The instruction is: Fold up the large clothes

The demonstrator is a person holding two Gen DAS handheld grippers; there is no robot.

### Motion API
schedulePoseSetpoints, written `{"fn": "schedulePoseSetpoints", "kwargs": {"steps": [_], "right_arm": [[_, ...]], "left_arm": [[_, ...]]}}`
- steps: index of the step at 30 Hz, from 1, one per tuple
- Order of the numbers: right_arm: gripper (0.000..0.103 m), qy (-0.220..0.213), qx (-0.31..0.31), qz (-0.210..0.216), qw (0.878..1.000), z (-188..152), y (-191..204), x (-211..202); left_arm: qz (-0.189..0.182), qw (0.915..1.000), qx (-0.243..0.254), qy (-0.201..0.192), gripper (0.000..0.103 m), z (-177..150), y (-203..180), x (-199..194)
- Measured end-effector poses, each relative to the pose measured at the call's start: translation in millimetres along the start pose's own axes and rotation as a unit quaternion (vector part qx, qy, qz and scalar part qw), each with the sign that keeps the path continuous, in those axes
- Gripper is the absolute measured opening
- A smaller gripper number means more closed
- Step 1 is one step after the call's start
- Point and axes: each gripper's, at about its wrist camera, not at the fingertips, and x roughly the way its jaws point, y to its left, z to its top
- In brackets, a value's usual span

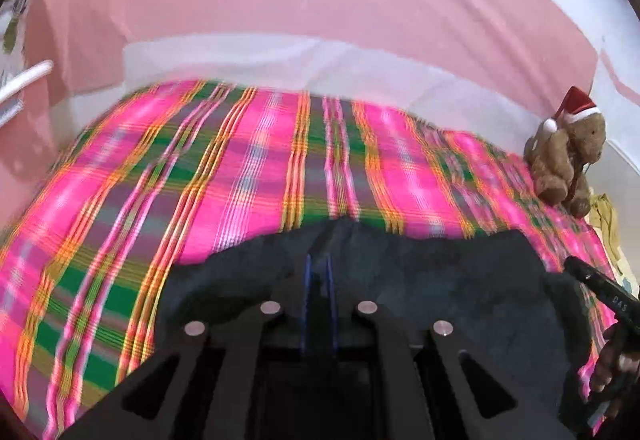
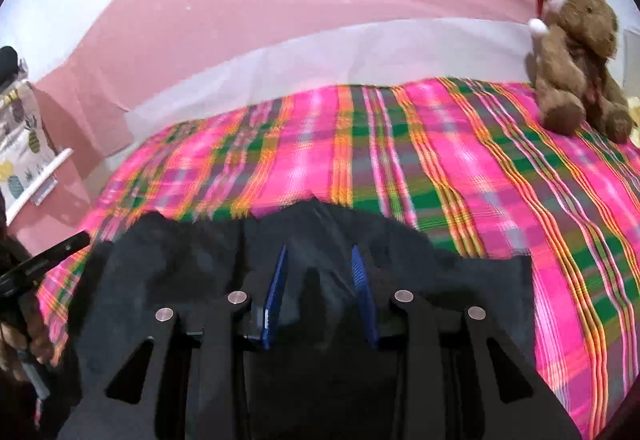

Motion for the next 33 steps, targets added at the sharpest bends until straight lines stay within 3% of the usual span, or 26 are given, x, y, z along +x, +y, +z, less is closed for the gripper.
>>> {"fn": "schedulePoseSetpoints", "kwargs": {"steps": [3, 6, 11, 15, 19, 23, 25, 27, 30, 33], "right_arm": [[0.034, 0.033, -0.024, -0.008, 0.999, 6, 10, 32], [0.034, 0.084, -0.03, -0.037, 0.995, -12, -1, 73], [0.035, 0.063, -0.007, -0.029, 0.998, -32, -17, 78], [0.036, 0.051, -0.021, -0.059, 0.997, -22, -3, 52], [0.037, -0.003, -0.02, -0.001, 1.0, -25, 20, -17], [0.037, 0.0, -0.034, 0.056, 0.998, -54, 49, -46], [0.037, 0.028, -0.047, 0.059, 0.997, -72, 58, -37], [0.039, 0.067, -0.05, 0.044, 0.996, -87, 59, -11], [0.039, 0.071, -0.05, 0.04, 0.995, -89, 57, -1], [0.039, 0.073, -0.051, 0.031, 0.996, -85, 61, -22]], "left_arm": [[-0.001, 0.9996, 0.008, 0.025, 0.009, 11, -11, 35], [0.032, 0.9973, 0.009, 0.065, 0.009, -8, -5, 78], [0.037, 0.9981, -0.001, 0.049, 0.009, -30, 2, 88], [0.042, 0.9978, -0.005, 0.051, 0.009, -22, 1, 63], [0.005, 0.9998, 0.004, 0.02, 0.009, -22, -8, 3], [-0.06, 0.9973, 0.038, 0.016, 0.009, -49, -37, -46], [-0.078, 0.9948, 0.05, 0.042, 0.009, -70, -47, -44], [-0.064, 0.9933, 0.06, 0.075, 0.009, -90, -54, -23], [-0.059, 0.9936, 0.051, 0.082, 0.009, -94, -52, -10], [-0.055, 0.994, 0.041, 0.085, 0.009, -87, -52, -25]]}}
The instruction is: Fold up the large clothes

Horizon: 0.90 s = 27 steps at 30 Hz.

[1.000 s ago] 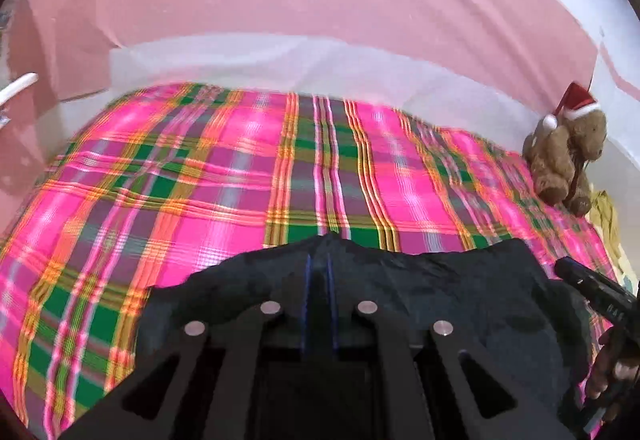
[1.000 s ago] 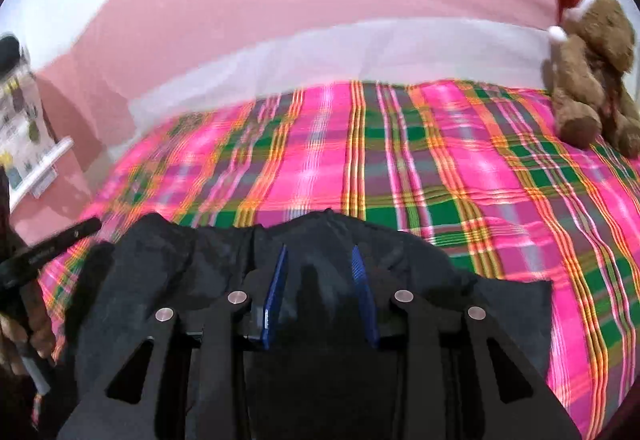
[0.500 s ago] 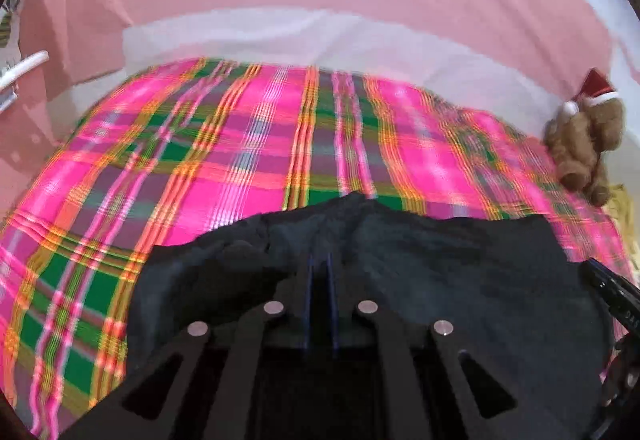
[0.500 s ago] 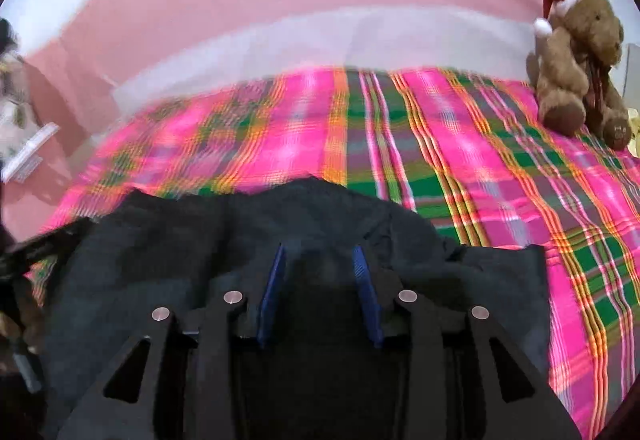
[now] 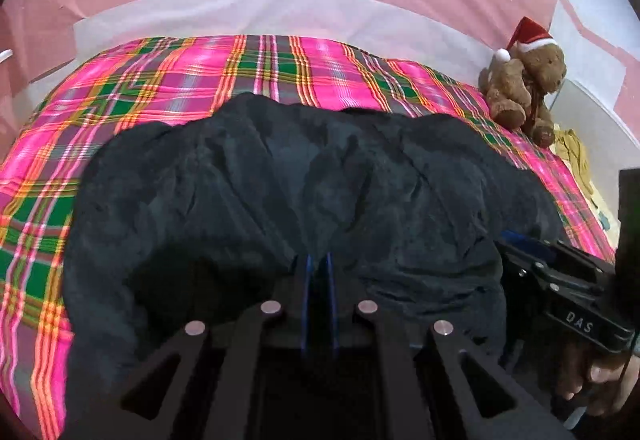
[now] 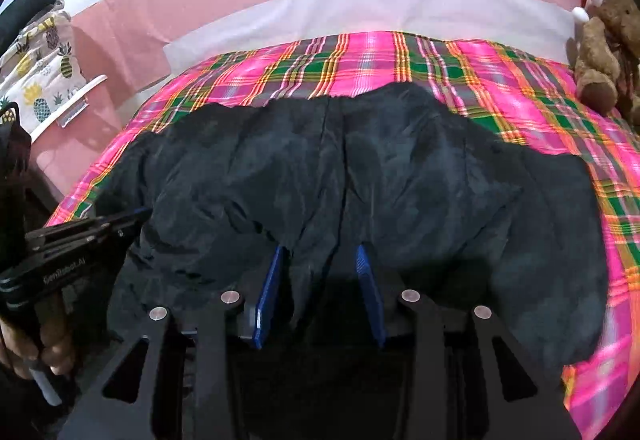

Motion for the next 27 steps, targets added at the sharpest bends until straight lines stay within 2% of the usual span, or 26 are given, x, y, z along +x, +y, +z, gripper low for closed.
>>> {"fn": "schedulePoseSetpoints", "kwargs": {"steps": [5, 7, 10, 12, 18, 22, 27], "right_arm": [[0.039, -0.017, 0.004, 0.027, 0.999, -24, 4, -39], [0.039, 0.003, 0.006, 0.038, 0.999, -35, 8, -29], [0.039, 0.053, 0.01, 0.02, 0.998, -49, 5, 6], [0.039, 0.05, 0.022, 0.023, 0.998, -52, -1, 15], [0.039, 0.049, 0.004, -0.002, 0.999, -54, 7, 24], [0.039, 0.046, 0.008, 0.003, 0.999, -55, 6, 20], [0.041, 0.024, 0.027, 0.006, 0.999, -55, 4, -20]], "left_arm": [[-0.028, 0.9992, 0.011, -0.025, 0.009, -27, -10, -47], [-0.031, 0.9995, 0.012, -0.002, 0.009, -41, -14, -35], [-0.009, 0.9993, 0.006, 0.035, 0.009, -59, -12, -3], [-0.011, 0.9994, 0.0, 0.033, 0.009, -58, -9, 2], [-0.003, 0.9995, 0.006, 0.03, 0.009, -60, -10, 6], [0.004, 0.9997, 0.011, 0.021, 0.009, -62, -17, 2], [0.021, 0.9994, 0.026, 0.003, 0.009, -64, -29, -30]]}}
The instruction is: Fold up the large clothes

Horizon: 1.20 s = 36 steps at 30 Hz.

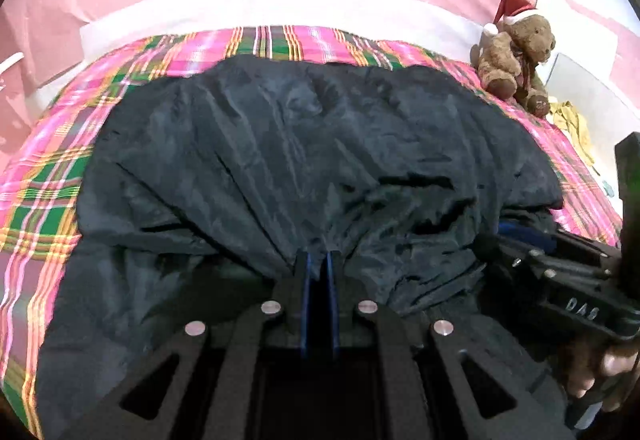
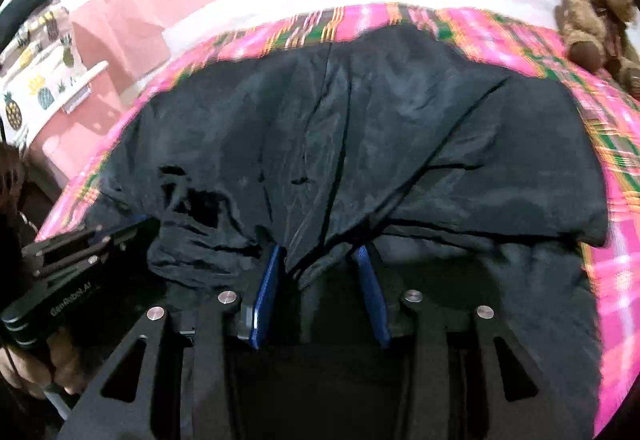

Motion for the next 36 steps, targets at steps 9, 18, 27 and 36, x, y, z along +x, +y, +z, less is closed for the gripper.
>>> {"fn": "schedulePoseSetpoints", "kwargs": {"steps": [9, 18, 27, 36], "right_arm": [[0.051, -0.059, -0.027, 0.003, 0.998, -60, 20, -106], [0.061, -0.045, 0.004, -0.005, 0.999, -135, 5, -154], [0.069, -0.059, 0.054, -0.033, 0.996, -158, -33, -175], [0.072, -0.059, 0.137, -0.079, 0.986, -171, -100, -181]], "left_arm": [[-0.006, 0.9997, 0.002, -0.025, 0.009, -48, 2, -88], [0.007, 0.9992, -0.021, -0.033, 0.018, -114, 15, -147], [0.046, 0.997, -0.045, -0.044, 0.031, -134, 43, -164], [0.102, 0.9899, -0.091, -0.039, 0.043, -144, 110, -160]]}}
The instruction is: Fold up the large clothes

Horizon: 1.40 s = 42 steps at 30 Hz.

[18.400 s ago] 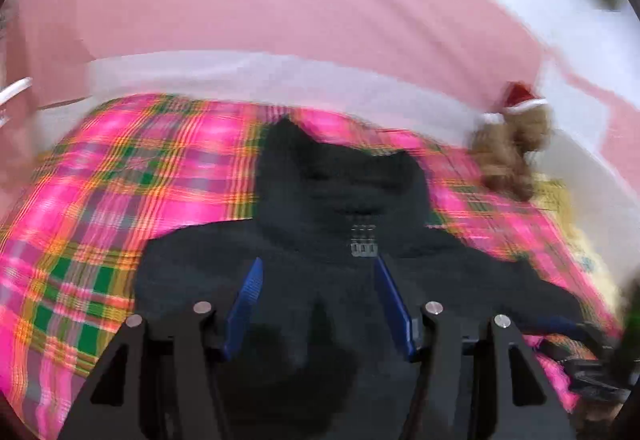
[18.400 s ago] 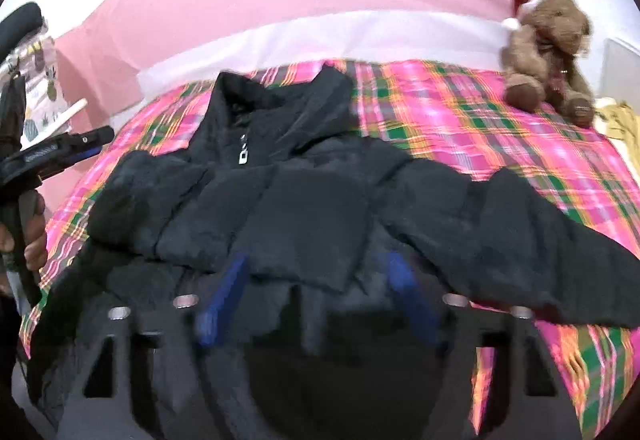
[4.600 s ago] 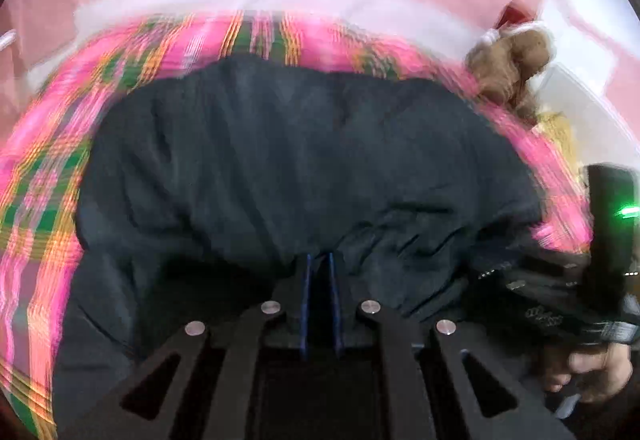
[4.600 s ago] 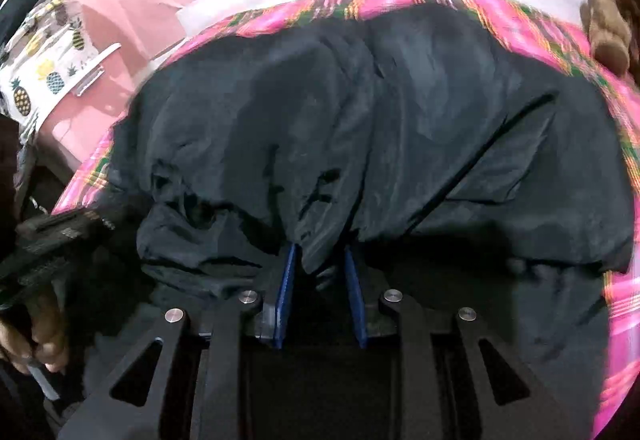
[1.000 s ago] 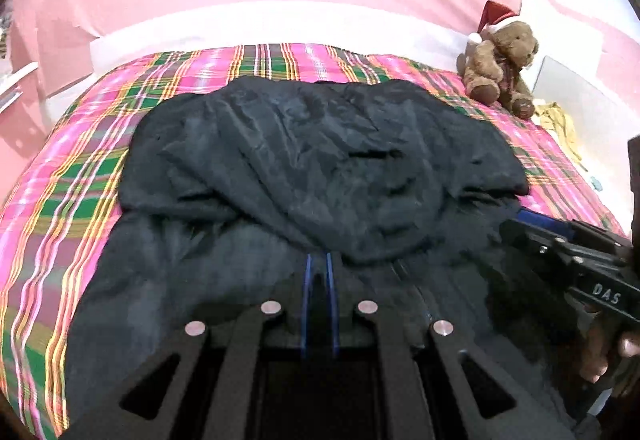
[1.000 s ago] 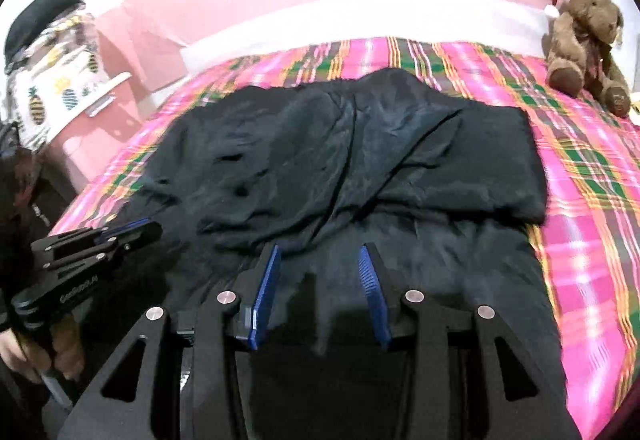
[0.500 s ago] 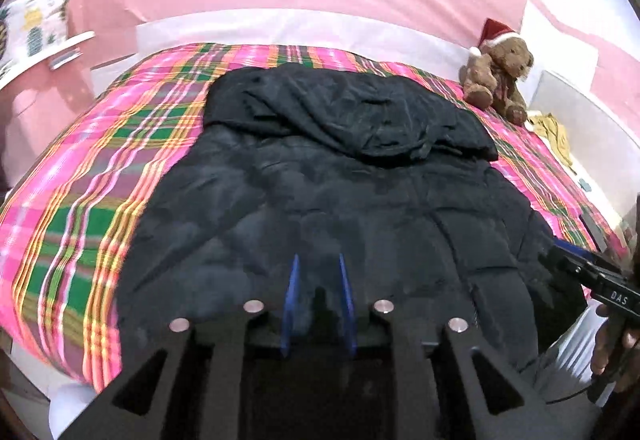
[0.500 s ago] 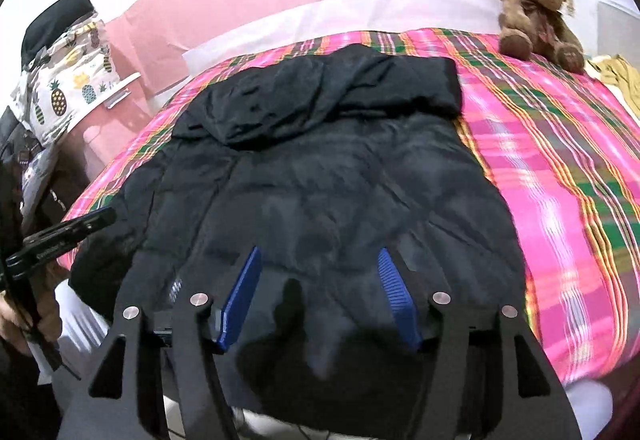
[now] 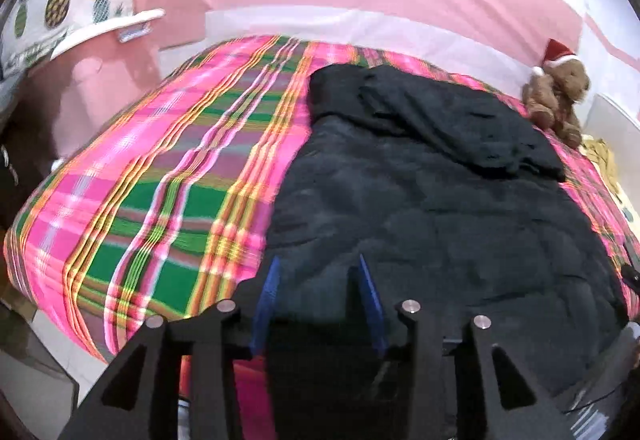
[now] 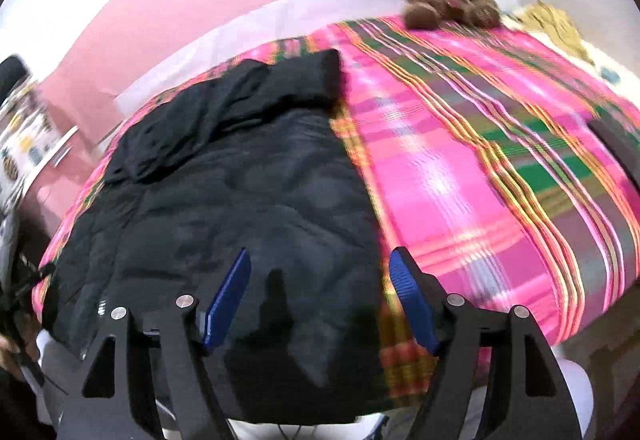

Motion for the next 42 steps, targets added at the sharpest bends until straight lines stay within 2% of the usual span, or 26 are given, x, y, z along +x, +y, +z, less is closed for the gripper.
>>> {"fn": "schedulePoseSetpoints", "kwargs": {"steps": [3, 4, 7, 11, 17, 18, 19, 20, 21, 22, 25, 30, 33, 38, 42], "right_arm": [[0.073, 0.027, 0.03, 0.006, 0.999, -5, -15, 10], [0.073, 0.036, 0.038, 0.013, 0.999, -8, -18, 13], [0.073, 0.062, 0.052, 0.043, 0.996, -16, -17, 21], [0.073, 0.073, 0.039, 0.066, 0.994, -23, -6, 20], [0.071, 0.083, 0.048, 0.078, 0.992, -29, -2, 23], [0.06, 0.083, 0.049, 0.076, 0.992, -28, -1, 24], [0.045, 0.083, 0.051, 0.071, 0.993, -26, -1, 24], [0.038, 0.083, 0.056, 0.072, 0.992, -25, -2, 24], [0.025, 0.081, 0.064, 0.078, 0.992, -23, -4, 23], [0.019, 0.076, 0.072, 0.088, 0.991, -21, -5, 20], [0.014, 0.048, 0.064, 0.107, 0.991, -10, 2, 3], [0.012, -0.023, 0.043, 0.148, 0.988, 18, 15, -53], [0.012, -0.06, 0.033, 0.162, 0.984, 22, 18, -88], [0.012, -0.112, 0.029, 0.182, 0.976, 18, 22, -140], [0.012, -0.138, 0.033, 0.18, 0.973, 25, 18, -153]], "left_arm": [[0.007, 0.9997, -0.016, 0.015, 0.049, -6, 17, 11], [0.004, 0.9996, -0.021, 0.015, 0.053, -9, 21, 12], [-0.017, 0.9988, -0.037, 0.027, 0.053, -17, 24, 16], [-0.054, 0.9971, -0.039, 0.039, 0.053, -31, 14, 13], [-0.056, 0.9969, -0.041, 0.037, 0.055, -44, 3, 12], [-0.053, 0.9969, -0.041, 0.041, 0.054, -43, 2, 13], [-0.05, 0.9971, -0.038, 0.043, 0.046, -42, 1, 14], [-0.046, 0.9973, -0.034, 0.045, 0.042, -40, -1, 13], [-0.046, 0.9974, -0.033, 0.045, 0.03, -38, -1, 12], [-0.046, 0.9974, -0.033, 0.044, 0.021, -35, -1, 10], [-0.058, 0.9969, -0.045, 0.031, 0.014, -20, -1, -3], [-0.083, 0.9945, -0.043, -0.046, 0.013, 9, -1, -61], [-0.097, 0.9907, -0.047, -0.084, 0.013, 17, 3, -99], [-0.119, 0.9834, -0.063, -0.121, 0.013, 19, 9, -150], [-0.133, 0.9794, -0.063, -0.138, 0.013, 28, 8, -161]]}}
